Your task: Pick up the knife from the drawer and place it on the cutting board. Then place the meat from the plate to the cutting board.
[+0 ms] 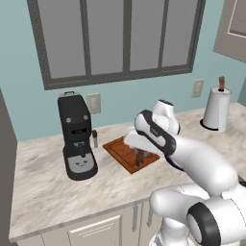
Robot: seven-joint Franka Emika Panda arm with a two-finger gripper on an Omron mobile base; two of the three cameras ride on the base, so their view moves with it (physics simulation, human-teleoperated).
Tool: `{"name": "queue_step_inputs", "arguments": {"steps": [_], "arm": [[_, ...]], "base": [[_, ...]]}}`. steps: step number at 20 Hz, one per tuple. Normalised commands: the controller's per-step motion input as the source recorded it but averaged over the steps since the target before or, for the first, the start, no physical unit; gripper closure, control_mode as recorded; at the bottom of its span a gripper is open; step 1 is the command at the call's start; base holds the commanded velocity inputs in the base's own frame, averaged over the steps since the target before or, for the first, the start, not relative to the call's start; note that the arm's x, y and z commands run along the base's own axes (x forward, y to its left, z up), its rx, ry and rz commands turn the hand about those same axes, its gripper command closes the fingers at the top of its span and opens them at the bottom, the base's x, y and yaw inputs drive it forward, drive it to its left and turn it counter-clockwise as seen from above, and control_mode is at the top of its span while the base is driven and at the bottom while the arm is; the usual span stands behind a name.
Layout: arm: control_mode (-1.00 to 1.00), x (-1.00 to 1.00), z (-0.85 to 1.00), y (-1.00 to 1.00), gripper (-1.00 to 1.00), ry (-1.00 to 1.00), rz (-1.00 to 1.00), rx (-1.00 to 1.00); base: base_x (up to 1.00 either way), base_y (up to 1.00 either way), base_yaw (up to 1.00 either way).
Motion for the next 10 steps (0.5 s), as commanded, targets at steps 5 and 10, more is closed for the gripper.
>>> {"name": "queue_step_inputs", "arguments": {"steps": [5, 10], "arm": [[-1.00, 0.45, -0.22, 0.00, 1.00, -0.05, -0.08, -0.05], [-1.00, 0.43, -0.23, 0.00, 1.00, -0.04, -0.05, -0.01]], "base": [[0.00, 0.00, 0.00], [0.00, 0.00, 0.00]]}}
